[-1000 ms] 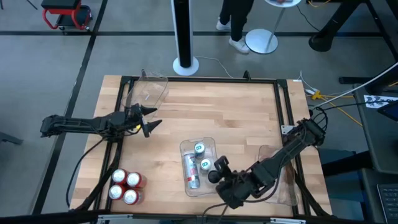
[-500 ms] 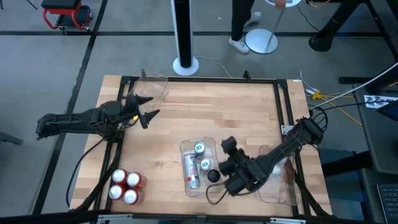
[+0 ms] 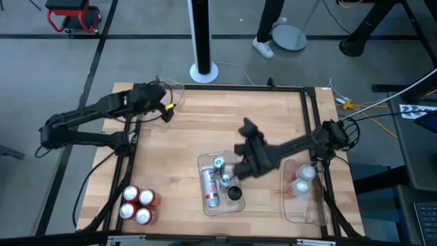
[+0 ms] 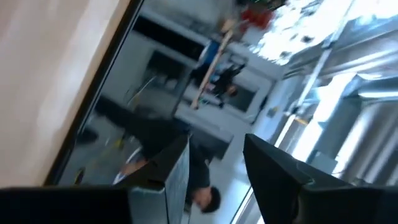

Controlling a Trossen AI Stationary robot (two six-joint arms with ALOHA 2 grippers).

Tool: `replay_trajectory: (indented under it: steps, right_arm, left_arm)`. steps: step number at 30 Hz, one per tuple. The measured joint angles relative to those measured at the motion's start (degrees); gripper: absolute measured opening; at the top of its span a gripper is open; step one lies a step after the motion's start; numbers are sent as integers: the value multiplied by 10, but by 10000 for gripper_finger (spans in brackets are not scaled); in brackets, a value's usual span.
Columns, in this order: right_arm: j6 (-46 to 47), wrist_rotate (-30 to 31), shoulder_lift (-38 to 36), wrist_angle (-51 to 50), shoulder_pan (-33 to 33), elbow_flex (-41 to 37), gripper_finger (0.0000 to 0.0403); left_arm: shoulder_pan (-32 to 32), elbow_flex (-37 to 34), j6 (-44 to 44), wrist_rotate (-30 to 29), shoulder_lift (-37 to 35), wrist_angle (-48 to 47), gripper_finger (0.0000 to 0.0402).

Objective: Sort soda cans
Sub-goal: Put the orange soda can into the top transparent bin

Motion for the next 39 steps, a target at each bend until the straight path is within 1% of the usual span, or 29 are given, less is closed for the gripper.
replay_trajectory:
  steps: [4, 8, 10, 12, 14, 16, 18, 20, 22, 23, 27, 29, 30, 31, 33, 37, 39]
  right_arm:
    - [-59, -39, -36, 0, -59, -18, 154]
    - [-102, -61, -96, 7, -118, -54, 154]
    - [-136, -66, -134, 37, -152, -85, 154]
    - [-209, -94, -172, 109, -196, -125, 154]
    - [-325, -153, -209, 231, -242, -173, 154]
    - [-456, -257, -247, 386, -295, -228, 154]
    - [-551, -366, -275, 540, -344, -279, 154]
    - [-600, -453, -295, 662, -385, -322, 154]
    - [-616, -522, -305, 749, -412, -353, 154]
    - [-619, -555, -307, 776, -420, -366, 154]
    - [-621, -674, -305, 835, -414, -405, 154]
    - [-621, -720, -305, 858, -398, -422, 154]
    - [-621, -732, -305, 863, -388, -429, 154]
    - [-621, -738, -305, 866, -376, -435, 154]
    - [-620, -731, -304, 872, -353, -445, 154]
    - [-620, -680, -304, 911, -310, -468, 154]
    - [-619, -663, -304, 929, -292, -477, 154]
  left_arm:
    - [28, 56, 13, 2, 55, -58, 375]
    - [34, 86, 21, 5, 82, -84, 375]
    - [34, 90, 32, 10, 86, -86, 375]
    - [34, 91, 39, 13, 87, -86, 375]
    - [34, 91, 47, 13, 88, -86, 375]
    - [34, 91, 50, 13, 88, -84, 375]
    - [34, 91, 50, 13, 88, -92, 375]
    - [34, 91, 49, 13, 88, -99, 375]
    - [33, 91, 47, 13, 88, -103, 375]
    - [31, 91, 47, 17, 88, -106, 375]
    - [6, 91, 47, 78, 87, -109, 375]
    - [-21, 91, 44, 108, 87, -111, 375]
    - [-38, 91, 40, 115, 87, -117, 375]
    - [-58, 91, 32, 117, 87, -126, 375]
    - [-102, 91, 14, 116, 87, -141, 375]
    - [-211, 91, -62, 81, 87, -152, 375]
    - [-269, 91, -116, 65, 87, -158, 375]
